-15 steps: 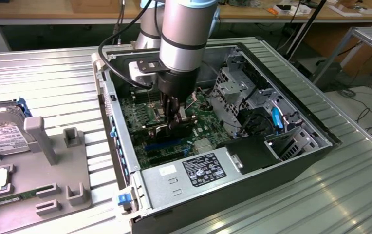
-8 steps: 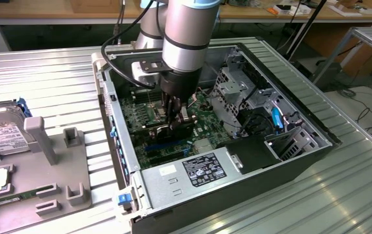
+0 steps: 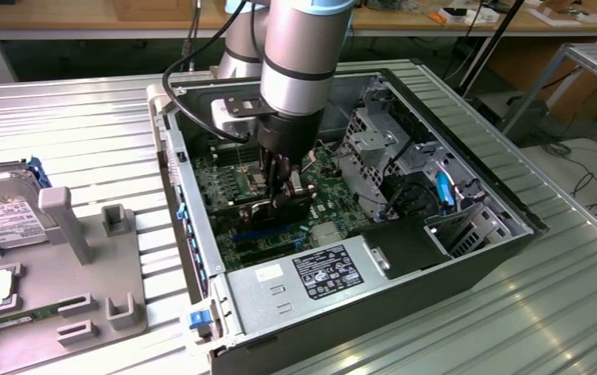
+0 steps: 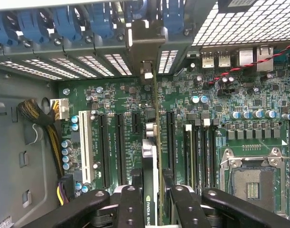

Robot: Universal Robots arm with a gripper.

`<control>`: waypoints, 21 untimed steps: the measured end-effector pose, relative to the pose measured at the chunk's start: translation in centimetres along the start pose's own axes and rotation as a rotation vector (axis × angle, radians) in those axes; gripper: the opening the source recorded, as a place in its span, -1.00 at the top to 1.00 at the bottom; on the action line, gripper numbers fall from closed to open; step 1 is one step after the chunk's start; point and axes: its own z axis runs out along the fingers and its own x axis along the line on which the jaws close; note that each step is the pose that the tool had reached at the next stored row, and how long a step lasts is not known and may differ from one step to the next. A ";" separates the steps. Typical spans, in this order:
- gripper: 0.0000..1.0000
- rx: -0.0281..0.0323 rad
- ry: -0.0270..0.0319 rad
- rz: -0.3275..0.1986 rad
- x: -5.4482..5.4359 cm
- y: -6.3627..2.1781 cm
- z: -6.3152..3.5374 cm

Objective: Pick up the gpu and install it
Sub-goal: 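Insert the gpu into the slot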

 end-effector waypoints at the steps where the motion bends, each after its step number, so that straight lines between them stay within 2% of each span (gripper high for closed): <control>1: 0.47 0.0004 -0.0001 -0.004 0.0 0.01 0.01; 7: 0.47 0.0027 0.0012 -0.045 0.1 0.00 0.01; 13: 0.47 0.0029 0.0013 -0.047 0.1 -0.10 0.01; 21: 0.47 0.0030 0.0014 -0.048 0.1 0.40 0.02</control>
